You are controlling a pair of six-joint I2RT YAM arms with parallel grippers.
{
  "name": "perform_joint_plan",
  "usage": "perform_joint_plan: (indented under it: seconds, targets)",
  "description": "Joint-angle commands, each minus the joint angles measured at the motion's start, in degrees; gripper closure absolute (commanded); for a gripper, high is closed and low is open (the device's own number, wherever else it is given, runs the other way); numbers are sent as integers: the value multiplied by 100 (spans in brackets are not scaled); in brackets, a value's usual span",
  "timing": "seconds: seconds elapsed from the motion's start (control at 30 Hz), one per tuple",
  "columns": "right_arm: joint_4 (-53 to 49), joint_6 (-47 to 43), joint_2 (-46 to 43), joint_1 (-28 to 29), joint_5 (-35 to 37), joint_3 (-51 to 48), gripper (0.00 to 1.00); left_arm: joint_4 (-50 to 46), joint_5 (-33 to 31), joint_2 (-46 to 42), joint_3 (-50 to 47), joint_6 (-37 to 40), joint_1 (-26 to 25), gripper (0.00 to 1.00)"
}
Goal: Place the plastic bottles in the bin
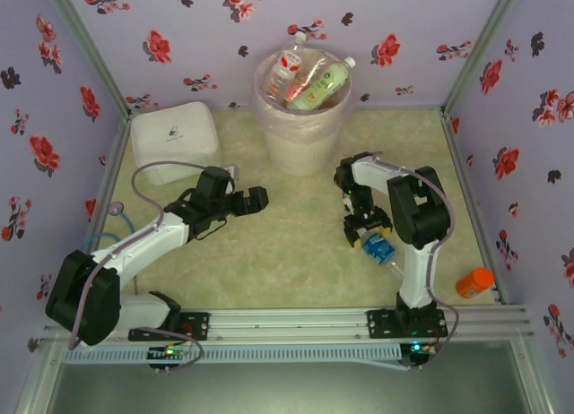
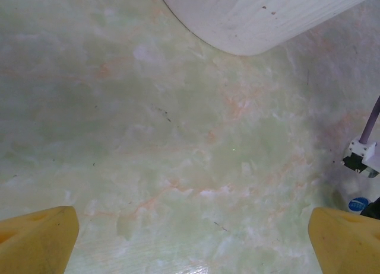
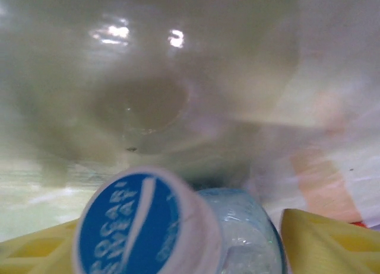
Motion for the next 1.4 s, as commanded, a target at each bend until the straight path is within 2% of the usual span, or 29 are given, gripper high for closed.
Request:
perform_joint_plan:
  seconds: [0.0, 0.07, 0.23, 0.3, 0.4, 0.5, 0.63, 0.7, 0.77, 0.87, 0.93, 1.1, 1.27, 1.37]
  targets:
    - [8, -39, -157, -72, 89, -75, 39, -31, 61, -130, -77, 101, 47, 0]
    - [16, -35, -339, -109, 124, -50, 48, -38, 61, -137, -75, 97, 51, 0]
    - [-24, -110, -954, -252, -83, 338, 57, -68, 88, -138, 21, 99, 48, 0]
    - [-40, -193, -1243, -300, -307, 605, 58, -86, 88, -152, 44, 97, 52, 0]
    - [10, -322, -1748, -350, -841, 1138, 59, -77, 88, -191, 36, 74, 52, 0]
    - [272, -319, -2220, -478, -1568, 1814, 64, -43, 88, -219, 1, 29, 51, 0]
    - [911, 79, -2565, -779, -2517, 2804, 68, 12, 97, -258, -17, -50, 52, 0]
    - [1366, 431, -2671, -971, -3239, 3200, 75, -21, 97, -316, -17, -66, 52, 0]
    - [2168, 1023, -2838, -1162, -4064, 3368, 77, -74, 83, -402, -50, -55, 52, 0]
    - [3881, 2222, -3042, -1381, -4694, 3280, 77, -103, 41, -500, -117, -62, 61, 0]
    - [5116, 2912, -3048, -1480, -4812, 3201, 77, -95, 47, -525, -132, -85, 61, 0]
    - [7023, 4038, -2484, -1534, -4412, 3311, 76, -94, 44, -652, -155, -140, 60, 0]
    - [7988, 4769, -1403, -1467, -4284, 3701, 74, -213, -32, -946, -292, -176, 61, 0]
    - [8171, 4790, -939, -1267, -4308, 3946, 73, -278, -88, -1107, -386, -210, 61, 0]
